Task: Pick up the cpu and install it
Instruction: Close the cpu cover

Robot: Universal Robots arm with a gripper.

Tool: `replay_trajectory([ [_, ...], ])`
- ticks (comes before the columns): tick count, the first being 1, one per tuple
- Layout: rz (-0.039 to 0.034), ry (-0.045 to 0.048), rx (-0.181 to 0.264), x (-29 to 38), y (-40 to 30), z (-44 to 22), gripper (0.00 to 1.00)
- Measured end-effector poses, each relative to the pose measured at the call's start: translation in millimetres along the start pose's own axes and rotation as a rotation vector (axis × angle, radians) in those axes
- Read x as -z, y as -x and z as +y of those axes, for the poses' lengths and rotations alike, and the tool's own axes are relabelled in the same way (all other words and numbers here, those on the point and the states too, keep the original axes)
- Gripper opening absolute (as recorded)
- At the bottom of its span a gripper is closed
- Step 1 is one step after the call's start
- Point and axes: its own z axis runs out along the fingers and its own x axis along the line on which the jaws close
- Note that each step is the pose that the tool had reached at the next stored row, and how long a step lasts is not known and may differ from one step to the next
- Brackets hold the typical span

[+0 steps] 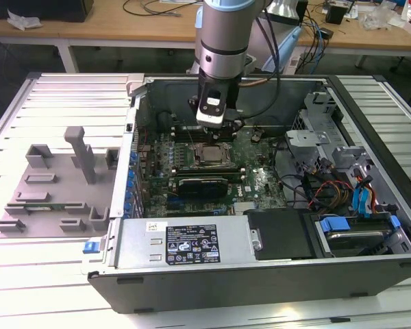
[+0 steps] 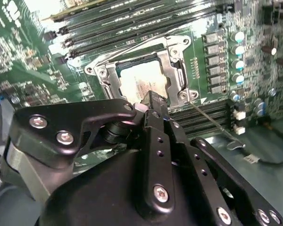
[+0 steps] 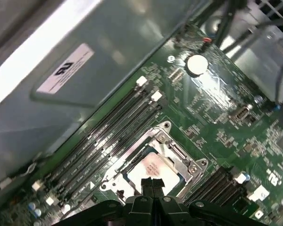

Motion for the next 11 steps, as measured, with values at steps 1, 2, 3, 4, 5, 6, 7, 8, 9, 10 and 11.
replay_trajectory([
  [1, 0.0, -0.0013, 0.061, 0.0, 0.0, 0.0, 0.11],
  [2, -0.0001, -0.0021, 0.097, -0.1, 0.0, 0.0, 0.11],
  [3, -0.0002, -0.0032, 0.138, 0.0, 0.0, 0.0, 0.11],
  [4, -0.0002, -0.0037, 0.17, 0.0, 0.0, 0.0, 0.11],
  [5, -0.0002, -0.0044, 0.202, 0.0, 0.0, 0.0, 0.11],
  [6, -0.0002, -0.0048, 0.225, 0.0, 0.0, 0.0, 0.11],
  [7, -0.0001, -0.0052, 0.241, 0.0, 0.0, 0.0, 0.11],
  [8, -0.0002, -0.0058, 0.269, 0.0, 0.0, 0.0, 0.11],
  [9, -0.0001, -0.006, 0.284, 0.0, 0.0, 0.0, 0.11],
  [10, -0.0001, -0.0064, 0.301, 0.0, 0.0, 0.0, 0.11],
  [11, -0.0001, -0.0069, 0.326, 0.0, 0.0, 0.0, 0.11],
])
